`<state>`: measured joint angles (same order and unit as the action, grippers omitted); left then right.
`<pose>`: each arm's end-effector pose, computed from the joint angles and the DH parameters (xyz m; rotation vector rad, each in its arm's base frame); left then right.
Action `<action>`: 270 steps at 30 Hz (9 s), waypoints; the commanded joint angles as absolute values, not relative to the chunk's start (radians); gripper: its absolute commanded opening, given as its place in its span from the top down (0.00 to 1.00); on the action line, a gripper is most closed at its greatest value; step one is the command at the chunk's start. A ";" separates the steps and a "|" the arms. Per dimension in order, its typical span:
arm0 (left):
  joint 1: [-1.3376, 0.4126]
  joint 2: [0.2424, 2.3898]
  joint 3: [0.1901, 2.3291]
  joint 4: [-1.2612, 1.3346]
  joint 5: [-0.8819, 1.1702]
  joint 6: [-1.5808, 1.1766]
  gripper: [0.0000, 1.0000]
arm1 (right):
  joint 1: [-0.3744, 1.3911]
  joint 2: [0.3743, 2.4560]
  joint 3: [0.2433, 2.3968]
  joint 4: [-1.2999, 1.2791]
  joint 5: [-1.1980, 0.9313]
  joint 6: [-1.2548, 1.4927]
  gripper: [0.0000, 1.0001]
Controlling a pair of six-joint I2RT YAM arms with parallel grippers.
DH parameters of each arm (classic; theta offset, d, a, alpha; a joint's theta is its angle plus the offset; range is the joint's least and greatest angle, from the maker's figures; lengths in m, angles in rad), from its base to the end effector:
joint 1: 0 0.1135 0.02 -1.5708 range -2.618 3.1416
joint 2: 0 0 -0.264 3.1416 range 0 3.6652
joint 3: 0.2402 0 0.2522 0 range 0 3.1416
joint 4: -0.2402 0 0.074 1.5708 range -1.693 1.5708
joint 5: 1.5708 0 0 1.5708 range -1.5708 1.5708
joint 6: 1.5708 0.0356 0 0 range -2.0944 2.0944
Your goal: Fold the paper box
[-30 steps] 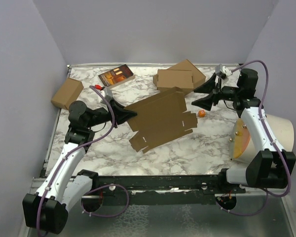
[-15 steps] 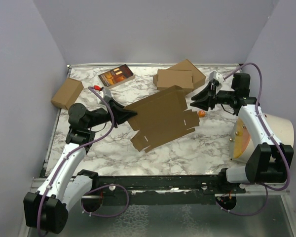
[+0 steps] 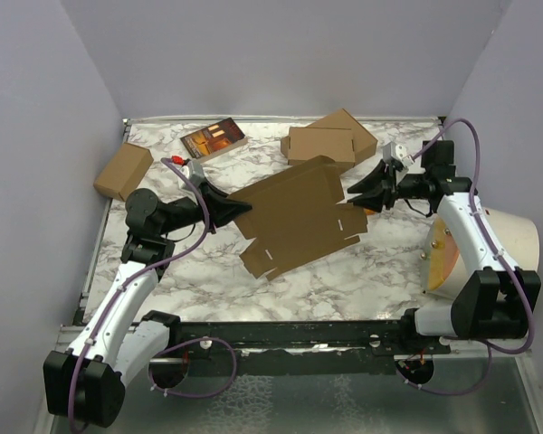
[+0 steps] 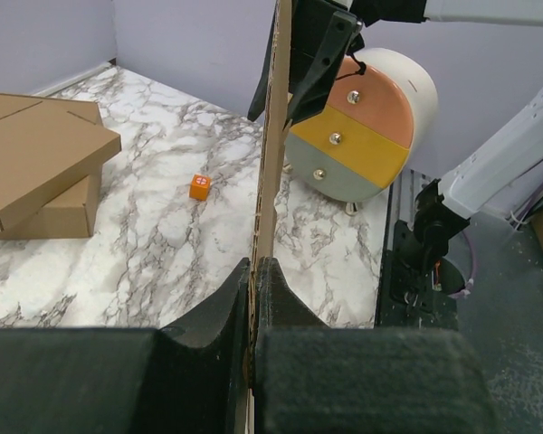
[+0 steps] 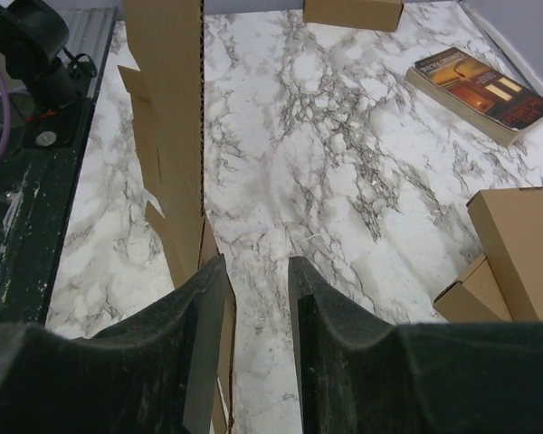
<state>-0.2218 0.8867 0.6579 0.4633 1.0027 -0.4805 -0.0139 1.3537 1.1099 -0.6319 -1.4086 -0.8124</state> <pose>0.1845 -0.0724 0.3426 0.7215 1.3940 -1.2254 0.2669 0.0314 0.3091 -1.1741 1.4001 1.1050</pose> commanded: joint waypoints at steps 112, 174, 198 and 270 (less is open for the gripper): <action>0.042 0.857 0.730 0.522 0.955 -0.720 1.00 | -0.006 1.363 0.906 0.041 -0.795 0.002 0.48; 0.090 0.984 0.840 0.937 0.996 -1.031 1.00 | -0.084 1.332 0.951 0.200 -1.456 0.233 0.64; 0.104 1.008 0.830 0.906 1.016 -0.951 1.00 | -0.094 1.314 0.924 0.242 -1.479 0.292 0.62; 0.113 1.072 0.825 1.158 1.018 -1.070 1.00 | -0.013 1.390 0.859 0.456 -1.493 0.524 0.54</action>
<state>0.1055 1.0573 0.8238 1.0245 1.0176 -0.9981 -0.0250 1.3800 0.8700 0.4282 -1.4887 0.5117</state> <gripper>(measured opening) 0.019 0.468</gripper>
